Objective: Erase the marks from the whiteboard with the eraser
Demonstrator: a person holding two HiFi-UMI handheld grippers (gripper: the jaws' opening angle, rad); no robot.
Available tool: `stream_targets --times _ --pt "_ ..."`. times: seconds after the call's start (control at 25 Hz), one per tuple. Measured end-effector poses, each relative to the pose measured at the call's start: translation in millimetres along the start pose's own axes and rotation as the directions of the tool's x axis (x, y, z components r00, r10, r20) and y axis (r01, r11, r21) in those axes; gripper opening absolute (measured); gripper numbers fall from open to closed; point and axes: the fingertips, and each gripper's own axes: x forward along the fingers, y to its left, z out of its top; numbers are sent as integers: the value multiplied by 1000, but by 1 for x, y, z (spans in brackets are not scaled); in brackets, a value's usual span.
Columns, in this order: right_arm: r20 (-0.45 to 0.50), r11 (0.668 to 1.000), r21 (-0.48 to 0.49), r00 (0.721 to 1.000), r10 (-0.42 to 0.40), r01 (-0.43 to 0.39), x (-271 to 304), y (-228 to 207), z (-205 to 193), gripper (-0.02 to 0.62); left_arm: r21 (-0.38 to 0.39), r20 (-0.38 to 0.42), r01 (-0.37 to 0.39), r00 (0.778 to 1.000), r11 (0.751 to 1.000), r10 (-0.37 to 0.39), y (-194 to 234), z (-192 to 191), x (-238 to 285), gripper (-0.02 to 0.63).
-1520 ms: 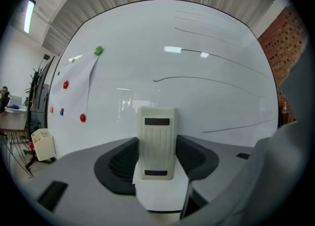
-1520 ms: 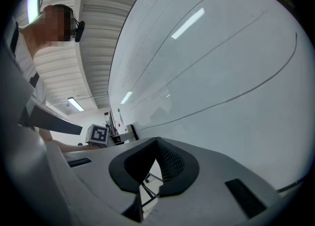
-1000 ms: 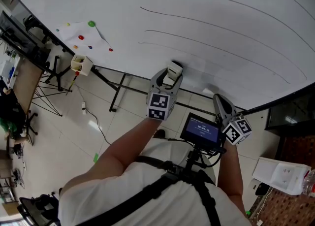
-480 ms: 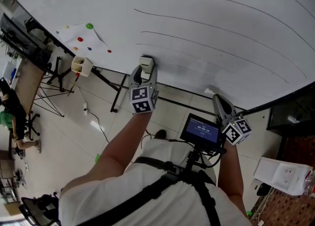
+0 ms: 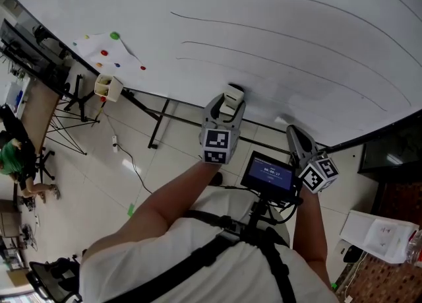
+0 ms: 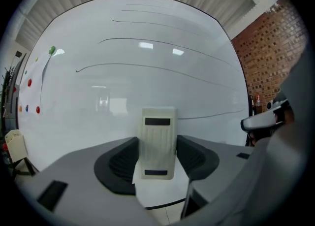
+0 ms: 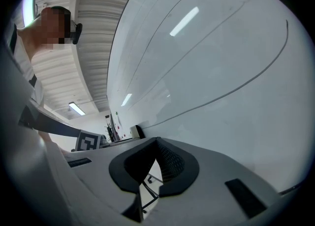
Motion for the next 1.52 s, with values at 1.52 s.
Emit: stream_targets --times 1.52 --pt "45 999 -11 998 -31 31 -24 -18 19 20 -1 -6 -147 989 989 147 47 2 -12 268"
